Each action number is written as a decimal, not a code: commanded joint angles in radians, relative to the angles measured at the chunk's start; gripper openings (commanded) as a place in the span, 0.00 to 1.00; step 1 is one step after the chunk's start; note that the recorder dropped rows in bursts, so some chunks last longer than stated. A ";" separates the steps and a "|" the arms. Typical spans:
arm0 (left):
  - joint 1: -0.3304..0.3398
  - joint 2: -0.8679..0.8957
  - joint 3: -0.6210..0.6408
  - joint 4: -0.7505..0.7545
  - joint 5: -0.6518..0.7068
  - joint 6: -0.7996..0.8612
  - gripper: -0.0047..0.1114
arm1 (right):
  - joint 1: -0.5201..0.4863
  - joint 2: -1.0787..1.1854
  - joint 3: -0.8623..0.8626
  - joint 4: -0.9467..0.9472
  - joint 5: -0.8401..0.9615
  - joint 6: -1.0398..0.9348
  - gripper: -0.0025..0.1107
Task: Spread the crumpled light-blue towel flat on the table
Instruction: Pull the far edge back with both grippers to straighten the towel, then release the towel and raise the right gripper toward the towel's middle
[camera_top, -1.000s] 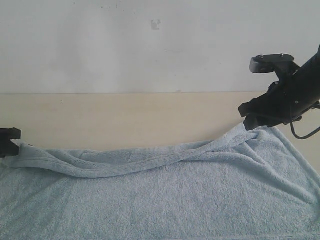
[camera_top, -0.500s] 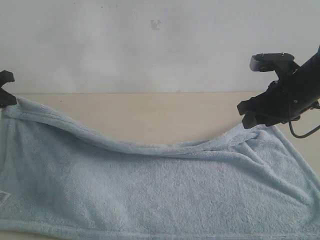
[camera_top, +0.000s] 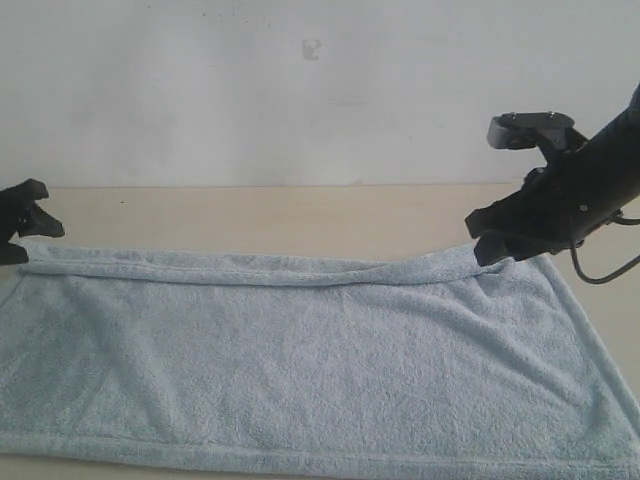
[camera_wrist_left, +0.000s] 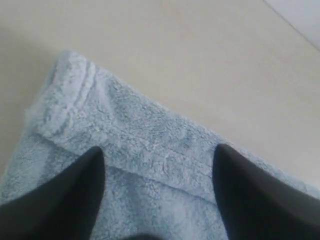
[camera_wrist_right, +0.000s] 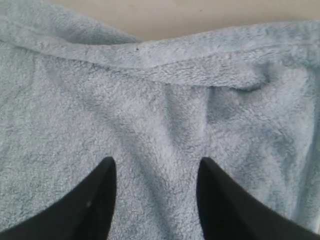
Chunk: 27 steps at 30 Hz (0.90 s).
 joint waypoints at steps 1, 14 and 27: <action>0.005 -0.086 -0.007 0.098 0.086 0.007 0.42 | 0.056 0.042 -0.005 0.025 -0.074 -0.043 0.14; 0.005 -0.114 0.140 0.293 0.180 0.020 0.08 | 0.137 0.201 -0.058 0.046 -0.165 -0.051 0.02; 0.005 -0.112 0.263 0.343 0.081 0.020 0.08 | 0.137 0.285 -0.156 0.053 -0.086 -0.053 0.02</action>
